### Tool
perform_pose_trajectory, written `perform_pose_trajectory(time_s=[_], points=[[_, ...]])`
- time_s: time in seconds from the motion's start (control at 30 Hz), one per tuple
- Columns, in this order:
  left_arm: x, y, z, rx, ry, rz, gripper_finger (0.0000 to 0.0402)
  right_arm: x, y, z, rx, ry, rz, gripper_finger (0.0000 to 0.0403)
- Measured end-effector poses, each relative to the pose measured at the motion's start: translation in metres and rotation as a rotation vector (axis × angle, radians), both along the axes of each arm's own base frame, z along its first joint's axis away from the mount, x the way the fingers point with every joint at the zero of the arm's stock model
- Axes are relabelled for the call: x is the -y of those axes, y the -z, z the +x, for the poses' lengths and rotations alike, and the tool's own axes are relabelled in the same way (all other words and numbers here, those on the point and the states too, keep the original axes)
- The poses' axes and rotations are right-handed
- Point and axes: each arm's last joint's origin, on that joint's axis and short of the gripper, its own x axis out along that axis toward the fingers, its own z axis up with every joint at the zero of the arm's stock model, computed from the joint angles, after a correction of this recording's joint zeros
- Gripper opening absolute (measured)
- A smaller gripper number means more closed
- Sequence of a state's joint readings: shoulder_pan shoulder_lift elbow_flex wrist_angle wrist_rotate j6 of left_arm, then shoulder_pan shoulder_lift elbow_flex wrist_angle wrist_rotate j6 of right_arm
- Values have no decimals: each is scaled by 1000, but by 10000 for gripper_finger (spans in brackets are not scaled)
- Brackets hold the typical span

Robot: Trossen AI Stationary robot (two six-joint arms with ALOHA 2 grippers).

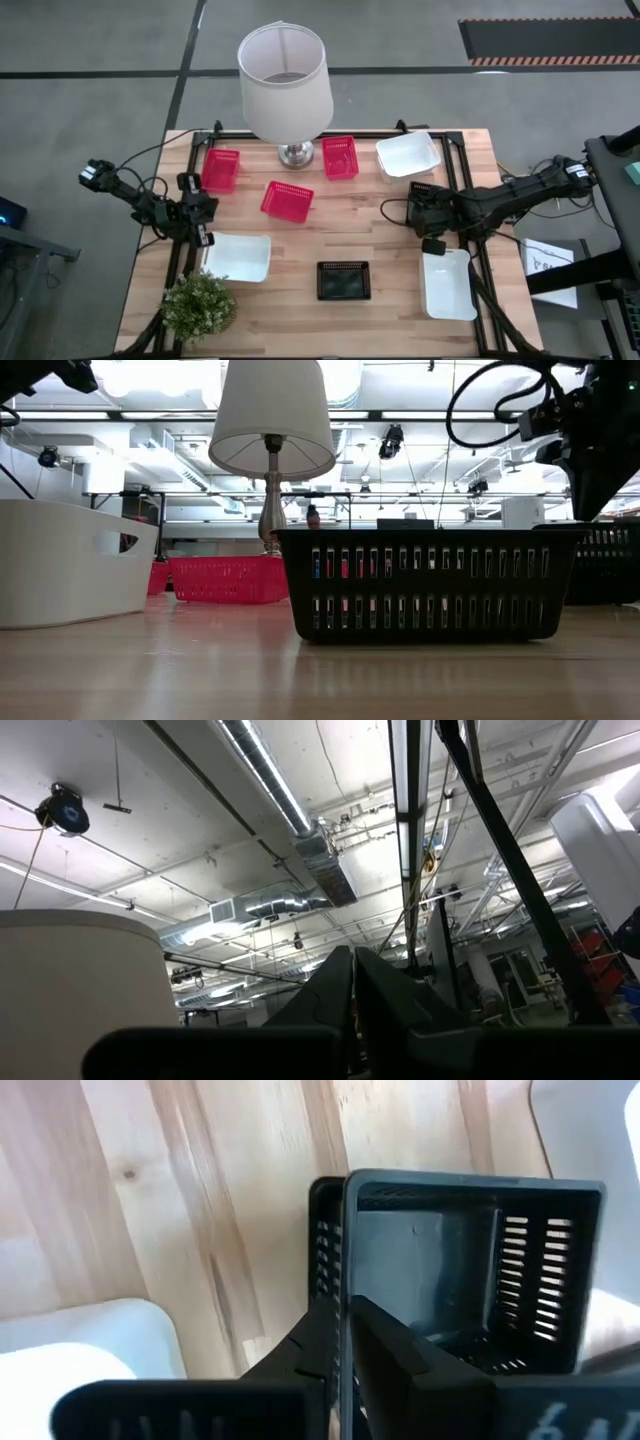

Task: Stack baskets by color
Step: Stack the top left black bin on top of the top right black bin

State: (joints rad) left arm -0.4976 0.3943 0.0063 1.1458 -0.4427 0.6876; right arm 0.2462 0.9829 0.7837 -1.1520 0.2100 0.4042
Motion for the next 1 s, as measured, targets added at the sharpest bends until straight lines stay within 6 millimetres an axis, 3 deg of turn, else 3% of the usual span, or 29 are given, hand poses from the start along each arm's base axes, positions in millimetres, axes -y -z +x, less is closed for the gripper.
perform_pose_trajectory(time_s=[0.23,0.57,0.83,1.0], points=[[0,0,0,0,0,0,0,-1,10,4,49,-4,12,9],[0,1,1,-6,1,3,0,0,5,7,89,6,-43,9],[1,1,1,-11,1,5,0,1,36,5,122,18,-28,9],[1,1,1,-11,3,4,0,-1,28,10,183,45,-1,9]])
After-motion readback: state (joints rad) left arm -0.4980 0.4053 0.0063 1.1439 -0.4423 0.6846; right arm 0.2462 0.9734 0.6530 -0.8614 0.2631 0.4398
